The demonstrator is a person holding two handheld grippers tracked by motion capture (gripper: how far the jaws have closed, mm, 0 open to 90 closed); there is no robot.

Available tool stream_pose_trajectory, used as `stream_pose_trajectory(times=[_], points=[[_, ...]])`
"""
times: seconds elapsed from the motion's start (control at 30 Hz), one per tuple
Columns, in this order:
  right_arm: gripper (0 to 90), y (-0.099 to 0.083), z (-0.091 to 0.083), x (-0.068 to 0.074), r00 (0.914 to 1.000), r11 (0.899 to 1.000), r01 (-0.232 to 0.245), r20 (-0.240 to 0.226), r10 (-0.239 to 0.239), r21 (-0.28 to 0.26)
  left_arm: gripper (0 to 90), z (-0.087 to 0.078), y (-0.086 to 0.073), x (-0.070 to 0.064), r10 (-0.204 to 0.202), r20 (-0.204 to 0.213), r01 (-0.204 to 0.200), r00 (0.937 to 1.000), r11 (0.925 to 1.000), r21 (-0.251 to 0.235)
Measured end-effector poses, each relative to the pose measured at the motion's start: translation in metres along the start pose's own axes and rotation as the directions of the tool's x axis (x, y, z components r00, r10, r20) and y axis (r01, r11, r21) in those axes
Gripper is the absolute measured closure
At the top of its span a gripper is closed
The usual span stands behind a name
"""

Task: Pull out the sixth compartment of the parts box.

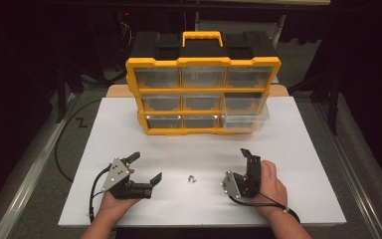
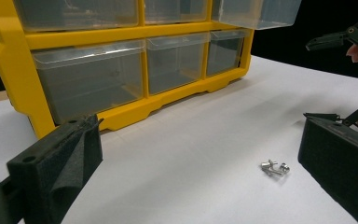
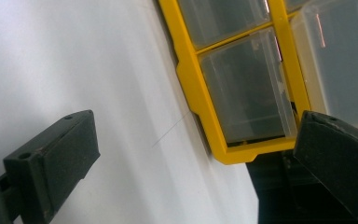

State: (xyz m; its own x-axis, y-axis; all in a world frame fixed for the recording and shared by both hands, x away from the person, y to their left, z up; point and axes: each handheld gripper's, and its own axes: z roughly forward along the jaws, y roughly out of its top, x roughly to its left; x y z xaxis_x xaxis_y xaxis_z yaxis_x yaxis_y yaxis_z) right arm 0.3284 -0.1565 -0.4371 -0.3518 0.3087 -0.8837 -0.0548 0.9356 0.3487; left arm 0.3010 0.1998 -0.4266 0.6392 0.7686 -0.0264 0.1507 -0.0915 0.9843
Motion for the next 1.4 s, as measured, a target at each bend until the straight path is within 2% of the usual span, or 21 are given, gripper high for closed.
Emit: stream_pose_trajectory(times=[0.37, 0.43, 0.5, 0.53, 0.57, 0.6, 0.63, 0.67, 0.8, 0.83, 0.87, 0.93, 0.97, 1.0, 1.03, 1.1, 1.13, 1.17, 1.2, 1.3, 1.4], points=[[0.9, -0.009, 0.001, -0.011, 0.9669, 0.969, -0.248, -0.066, 0.246, -0.016, 0.5, 0.000, 0.000, 0.001, -0.004, -0.013, 0.004, 0.9999, 1.0000, 0.008], [0.9, -0.010, 0.001, -0.013, 0.9541, 0.957, -0.291, -0.080, 0.289, -0.017, 0.7, 0.000, 0.000, 0.001, -0.005, -0.015, 0.005, 0.9999, 0.9999, 0.010], [1.0, -0.013, 0.000, -0.017, 0.9252, 0.929, -0.369, -0.105, 0.365, -0.021, 0.7, 0.000, 0.000, 0.001, -0.006, -0.020, 0.006, 0.9998, 0.9999, 0.011], [1.0, -0.013, 0.000, -0.017, 0.9252, 0.929, -0.369, -0.105, 0.365, -0.021, 0.8, 0.000, 0.000, 0.001, -0.006, -0.020, 0.006, 0.9998, 0.9999, 0.011], [0.9, -0.015, 0.000, -0.020, 0.8964, 0.902, -0.432, -0.122, 0.426, -0.025, 0.8, 0.000, 0.000, 0.001, -0.006, -0.024, 0.007, 0.9997, 0.9999, 0.011], [0.9, -0.015, 0.000, -0.020, 0.8964, 0.902, -0.432, -0.122, 0.426, -0.025, 0.8, 0.000, 0.000, 0.001, -0.006, -0.024, 0.007, 0.9997, 0.9999, 0.011], [0.9, -0.018, 0.000, -0.023, 0.8675, 0.873, -0.486, -0.137, 0.478, -0.028, 0.8, 0.000, 0.000, 0.002, -0.006, -0.026, 0.006, 0.9996, 0.9999, 0.011], [0.9, -0.018, 0.000, -0.023, 0.8675, 0.873, -0.486, -0.137, 0.478, -0.028, 0.8, 0.000, 0.000, 0.002, -0.004, -0.026, 0.004, 0.9996, 0.9999, 0.013], [0.9, -0.024, 0.000, -0.029, 0.7967, 0.805, -0.593, -0.163, 0.582, -0.024, 0.9, 0.000, 0.000, 0.002, -0.002, -0.038, 0.003, 0.9993, 0.9999, 0.014], [1.0, -0.027, 0.000, -0.031, 0.7653, 0.776, -0.630, -0.184, 0.617, -0.020, 0.9, 0.000, 0.000, 0.002, -0.002, -0.041, 0.003, 0.9992, 0.9999, 0.015], [1.0, -0.027, 0.000, -0.031, 0.7653, 0.776, -0.630, -0.184, 0.617, -0.020, 0.9, 0.000, 0.000, 0.002, -0.001, -0.042, 0.002, 0.9991, 0.9999, 0.015], [1.0, -0.029, 0.001, -0.032, 0.7343, 0.747, -0.665, -0.199, 0.649, -0.016, 0.9, 0.001, 0.000, 0.003, -0.002, -0.047, 0.003, 0.9989, 0.9999, 0.016], [1.0, -0.032, 0.001, -0.033, 0.7042, 0.719, -0.695, -0.217, 0.676, -0.014, 1.0, 0.001, 0.000, 0.003, -0.004, -0.050, 0.005, 0.9987, 0.9999, 0.016], [1.0, -0.032, 0.001, -0.033, 0.7042, 0.719, -0.695, -0.217, 0.676, -0.014, 1.0, 0.001, 0.000, 0.003, -0.003, -0.053, 0.004, 0.9986, 0.9998, 0.018], [1.0, -0.034, 0.000, -0.035, 0.6711, 0.688, -0.726, -0.236, 0.703, -0.015, 1.1, 0.002, -0.001, 0.003, -0.001, -0.061, 0.003, 0.9981, 0.9997, 0.026], [1.0, -0.036, 0.000, -0.037, 0.6299, 0.648, -0.761, -0.257, 0.733, -0.017, 1.4, 0.003, -0.001, 0.004, -0.005, -0.075, 0.007, 0.9972, 0.9993, 0.037], [1.0, -0.036, 0.000, -0.037, 0.6299, 0.648, -0.761, -0.257, 0.733, -0.017, 1.4, 0.003, -0.001, 0.004, -0.005, -0.075, 0.007, 0.9972, 0.9993, 0.037], [1.0, -0.039, -0.001, -0.039, 0.5858, 0.603, -0.797, -0.266, 0.766, -0.019, 1.4, 0.004, -0.001, 0.005, -0.012, -0.084, 0.015, 0.9964, 0.9992, 0.038], [1.0, -0.039, -0.001, -0.039, 0.5858, 0.603, -0.797, -0.266, 0.766, -0.019, 1.4, 0.004, -0.001, 0.005, -0.012, -0.084, 0.015, 0.9964, 0.9992, 0.038], [1.0, -0.045, -0.003, -0.042, 0.5376, 0.552, -0.833, -0.273, 0.798, -0.029, 1.4, 0.005, -0.001, 0.006, -0.014, -0.093, 0.018, 0.9955, 0.9991, 0.039], [1.0, -0.048, -0.003, -0.042, 0.5258, 0.542, -0.840, -0.283, 0.802, -0.024, 1.5, 0.008, -0.001, 0.006, -0.017, -0.094, 0.020, 0.9954, 0.9991, 0.036]])
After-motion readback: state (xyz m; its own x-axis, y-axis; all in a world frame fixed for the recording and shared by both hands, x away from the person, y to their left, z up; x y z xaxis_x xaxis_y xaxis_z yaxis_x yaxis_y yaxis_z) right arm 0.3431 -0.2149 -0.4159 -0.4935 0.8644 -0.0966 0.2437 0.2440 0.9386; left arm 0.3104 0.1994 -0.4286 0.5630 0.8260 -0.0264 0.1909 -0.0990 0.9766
